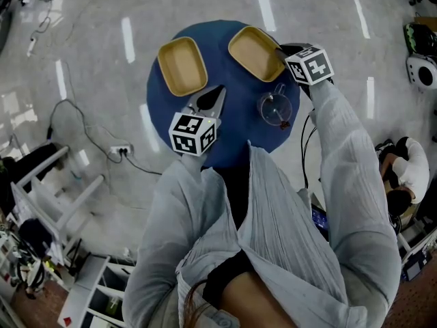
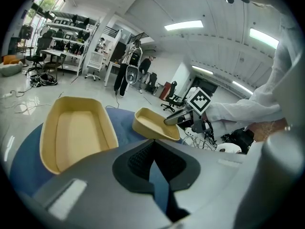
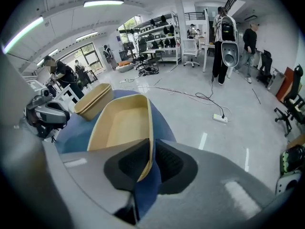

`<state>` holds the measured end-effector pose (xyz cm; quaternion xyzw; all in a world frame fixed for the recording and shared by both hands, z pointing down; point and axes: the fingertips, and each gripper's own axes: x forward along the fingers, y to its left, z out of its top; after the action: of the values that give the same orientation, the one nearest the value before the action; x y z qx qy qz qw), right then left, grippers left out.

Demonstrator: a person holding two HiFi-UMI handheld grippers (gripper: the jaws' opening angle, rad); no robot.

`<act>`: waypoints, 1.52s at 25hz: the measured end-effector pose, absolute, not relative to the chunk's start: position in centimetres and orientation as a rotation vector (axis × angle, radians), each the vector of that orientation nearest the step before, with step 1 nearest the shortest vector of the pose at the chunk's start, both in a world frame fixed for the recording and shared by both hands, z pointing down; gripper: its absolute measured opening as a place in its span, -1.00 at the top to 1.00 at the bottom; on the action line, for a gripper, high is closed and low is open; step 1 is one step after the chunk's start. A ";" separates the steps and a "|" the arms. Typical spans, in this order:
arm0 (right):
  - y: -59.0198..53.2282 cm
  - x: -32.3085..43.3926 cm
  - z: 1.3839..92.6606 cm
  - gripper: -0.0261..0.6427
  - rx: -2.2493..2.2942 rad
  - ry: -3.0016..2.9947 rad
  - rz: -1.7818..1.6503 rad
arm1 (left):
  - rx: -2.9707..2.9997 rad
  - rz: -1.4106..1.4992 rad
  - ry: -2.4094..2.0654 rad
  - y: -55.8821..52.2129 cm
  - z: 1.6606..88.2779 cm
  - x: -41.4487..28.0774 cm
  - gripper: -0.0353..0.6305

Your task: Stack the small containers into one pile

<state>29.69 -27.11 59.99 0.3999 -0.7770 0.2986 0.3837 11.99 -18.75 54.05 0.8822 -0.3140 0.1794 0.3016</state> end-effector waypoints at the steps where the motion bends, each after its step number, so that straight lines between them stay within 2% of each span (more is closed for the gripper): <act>1: -27.0 29.6 59.9 0.82 1.021 -1.978 0.762 | 2.338 0.475 -0.833 -18.7 54.1 11.9 0.86; 19: -26.3 29.4 57.2 0.86 1.080 -1.960 0.747 | 2.366 0.463 -0.819 -17.7 52.7 10.1 0.86; 38: -23.7 30.7 49.2 0.86 1.467 -1.885 0.742 | 2.471 0.450 -0.733 -17.2 48.9 6.1 0.86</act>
<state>30.71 -23.69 49.16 0.5568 -0.7153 0.2814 0.3147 6.09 -17.24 48.93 0.9120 -0.2704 0.1662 0.2598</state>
